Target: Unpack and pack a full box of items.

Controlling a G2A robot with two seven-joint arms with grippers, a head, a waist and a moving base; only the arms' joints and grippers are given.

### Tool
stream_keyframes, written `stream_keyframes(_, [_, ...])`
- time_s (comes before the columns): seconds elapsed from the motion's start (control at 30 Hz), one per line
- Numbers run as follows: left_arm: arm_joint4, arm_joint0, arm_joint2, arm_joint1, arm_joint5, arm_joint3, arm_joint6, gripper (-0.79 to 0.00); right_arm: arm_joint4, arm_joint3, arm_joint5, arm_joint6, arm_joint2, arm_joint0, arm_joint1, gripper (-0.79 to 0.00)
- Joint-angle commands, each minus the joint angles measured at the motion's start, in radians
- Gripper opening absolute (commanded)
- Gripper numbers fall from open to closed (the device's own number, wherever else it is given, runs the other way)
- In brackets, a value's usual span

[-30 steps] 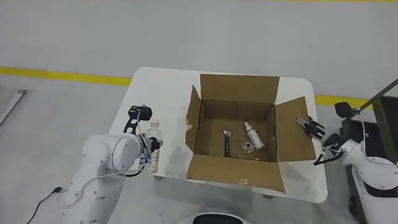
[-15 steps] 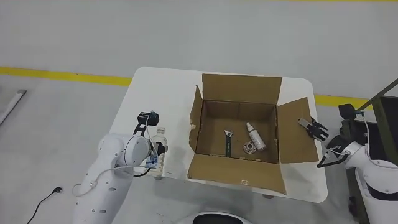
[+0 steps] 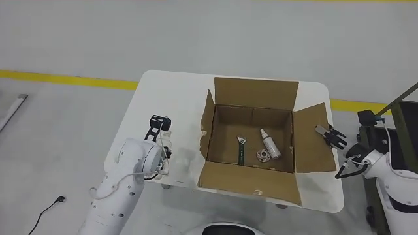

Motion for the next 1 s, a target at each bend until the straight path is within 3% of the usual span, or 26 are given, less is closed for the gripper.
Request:
stream_keyframes(0.0, [-0.021, -0.011, 0.003, -0.003, -0.01, 0.046, 0.029, -0.785, 0.001, -0.002, -0.001, 0.0, 0.001, -0.003, 0.001, -0.785])
stream_keyframes(0.23, [-0.049, -0.051, 0.034, -0.013, -0.024, 0.183, 0.091, -0.785, -0.008, -0.009, -0.01, 0.002, 0.002, -0.008, 0.003, -0.785])
stream_keyframes(0.6, [-0.108, -0.115, 0.079, -0.032, -0.028, 0.323, 0.112, -0.785, -0.022, -0.017, -0.012, 0.005, -0.004, -0.007, 0.007, -0.785])
stream_keyframes(0.63, [-0.109, -0.119, 0.082, -0.034, -0.027, 0.33, 0.113, -0.757, -0.023, -0.017, -0.012, 0.005, -0.004, -0.007, 0.007, -0.785])
stream_keyframes(0.67, [-0.112, -0.123, 0.085, -0.035, -0.029, 0.335, 0.114, -0.662, -0.023, -0.017, -0.012, 0.005, -0.005, -0.006, 0.007, -0.785])
stream_keyframes(0.73, [-0.123, -0.128, 0.086, -0.037, -0.026, 0.349, 0.113, -0.542, -0.025, -0.018, -0.01, 0.005, -0.005, -0.004, 0.008, -0.785])
stream_keyframes(0.77, [-0.126, -0.131, 0.087, -0.037, -0.025, 0.358, 0.112, -0.311, -0.025, -0.019, -0.01, 0.006, -0.006, -0.004, 0.008, -0.785])
stream_keyframes(0.8, [-0.123, -0.136, 0.09, -0.038, -0.025, 0.365, 0.113, -0.018, -0.027, -0.018, -0.009, 0.006, -0.007, -0.003, 0.009, -0.785])
stream_keyframes(0.97, [-0.134, -0.151, 0.096, -0.041, -0.041, 0.378, 0.109, 0.0, -0.036, -0.015, -0.008, 0.006, -0.008, 0.004, 0.011, -0.785])
